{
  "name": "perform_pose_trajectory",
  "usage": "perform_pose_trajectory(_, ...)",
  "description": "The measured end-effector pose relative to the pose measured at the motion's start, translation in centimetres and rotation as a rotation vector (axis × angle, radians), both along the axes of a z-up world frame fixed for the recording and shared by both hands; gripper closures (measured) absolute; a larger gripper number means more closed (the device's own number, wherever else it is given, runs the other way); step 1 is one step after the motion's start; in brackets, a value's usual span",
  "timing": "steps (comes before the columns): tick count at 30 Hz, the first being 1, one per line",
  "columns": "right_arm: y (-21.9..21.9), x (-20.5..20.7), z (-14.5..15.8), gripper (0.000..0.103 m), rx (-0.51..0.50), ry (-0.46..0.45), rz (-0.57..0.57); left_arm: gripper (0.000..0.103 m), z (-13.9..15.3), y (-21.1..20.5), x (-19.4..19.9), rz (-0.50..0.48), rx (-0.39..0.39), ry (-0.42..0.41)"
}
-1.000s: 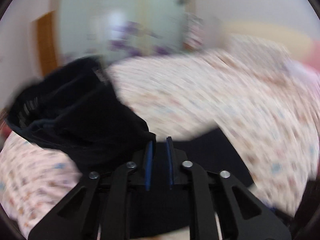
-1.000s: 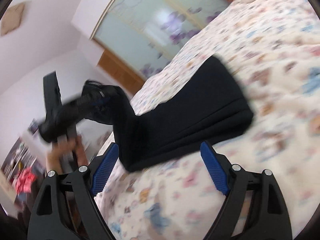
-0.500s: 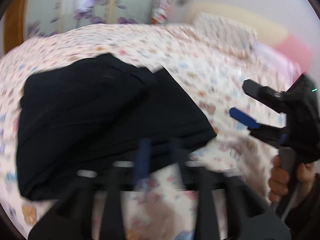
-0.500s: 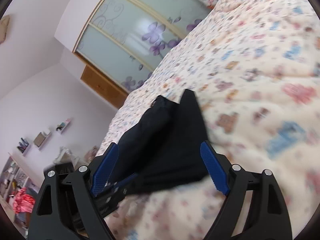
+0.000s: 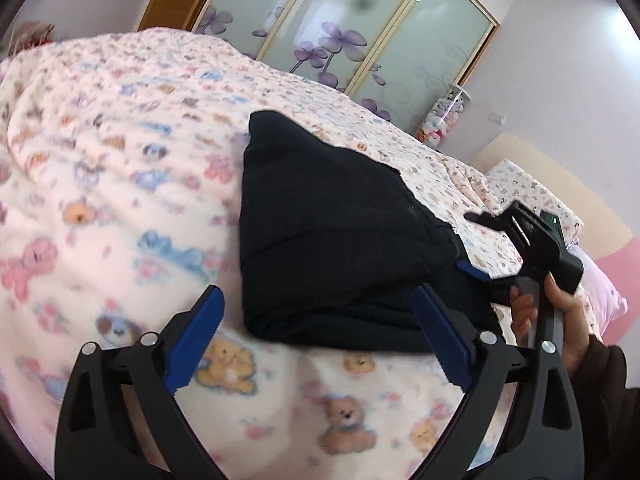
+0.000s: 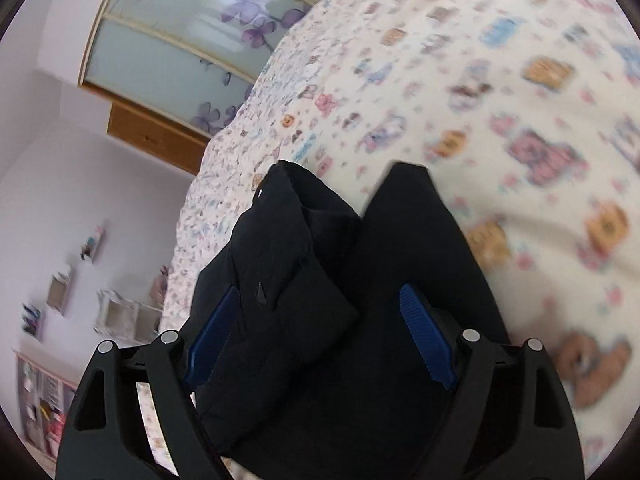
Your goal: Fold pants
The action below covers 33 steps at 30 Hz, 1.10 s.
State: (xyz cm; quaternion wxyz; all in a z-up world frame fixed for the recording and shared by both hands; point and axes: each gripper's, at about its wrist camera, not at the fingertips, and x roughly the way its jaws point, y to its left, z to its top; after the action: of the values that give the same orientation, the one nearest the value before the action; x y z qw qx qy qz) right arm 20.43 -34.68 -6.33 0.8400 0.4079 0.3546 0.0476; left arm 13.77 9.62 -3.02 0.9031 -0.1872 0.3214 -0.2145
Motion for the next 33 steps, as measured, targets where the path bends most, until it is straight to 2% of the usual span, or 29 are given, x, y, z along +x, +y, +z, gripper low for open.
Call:
perform_pose_trajectory(2,0.5,0.0,0.8,0.026,-0.059,-0.035,0.013,0.006,-0.3,-0.2,-0.2,-0.005,-0.01,-0.014)
perform_pose_trajectory(3,0.6,-0.2,1.0,0.04,-0.074,-0.056,0.014,0.006,-0.3,-0.7,-0.2,-0.009,-0.012,-0.027)
perform_pose_trajectory(4,0.7,-0.7,1.6,0.044,-0.094,-0.103,-0.001,0.005,-0.3,-0.9,-0.5,-0.014,-0.014,-0.037)
perform_pose_trajectory(5,0.8,-1.1,2.4,0.044,-0.134,-0.152,-0.023,0.005,-0.1,-1.2,-0.8,-0.022,-0.018,-0.056)
perform_pose_trajectory(6,0.9,-0.6,2.7,0.044,-0.168,-0.16,-0.028,0.005,0.0,-1.5,-1.1,-0.029,-0.021,-0.074)
perform_pose_trajectory(7,1.0,0.2,2.6,0.043,-0.196,-0.137,-0.017,0.004,0.1,-1.6,-1.2,-0.037,-0.022,-0.089)
perform_pose_trajectory(10,0.5,2.5,1.1,0.043,-0.145,-0.007,0.023,0.002,0.8,-2.5,-1.1,-0.049,0.007,-0.117)
perform_pose_trajectory(12,0.3,3.3,0.7,0.042,-0.119,0.016,0.031,0.002,1.2,-3.0,-0.9,-0.052,0.026,-0.119)
perform_pose_trajectory(15,1.0,4.6,0.8,0.032,-0.167,0.053,0.076,0.002,1.7,-3.6,-0.5,-0.064,0.03,-0.121)
perform_pose_trajectory(19,1.6,5.9,-0.2,0.033,-0.205,0.075,0.093,0.002,2.2,-5.2,0.1,-0.079,0.094,-0.118)
perform_pose_trajectory(20,1.7,6.0,-0.5,0.035,-0.211,0.072,0.092,0.002,2.3,-5.7,0.1,-0.084,0.111,-0.116)
perform_pose_trajectory(24,1.7,5.2,0.1,0.077,-0.217,-0.007,0.109,0.002,2.2,-6.5,0.0,-0.087,0.155,-0.119)
perform_pose_trajectory(26,1.2,4.4,0.9,0.082,-0.182,-0.058,0.111,0.002,2.1,-6.3,-0.1,-0.086,0.146,-0.116)
perform_pose_trajectory(33,2.3,1.1,6.0,0.085,-0.224,-0.215,0.138,0.002,1.9,-5.5,0.1,-0.065,0.134,-0.088)
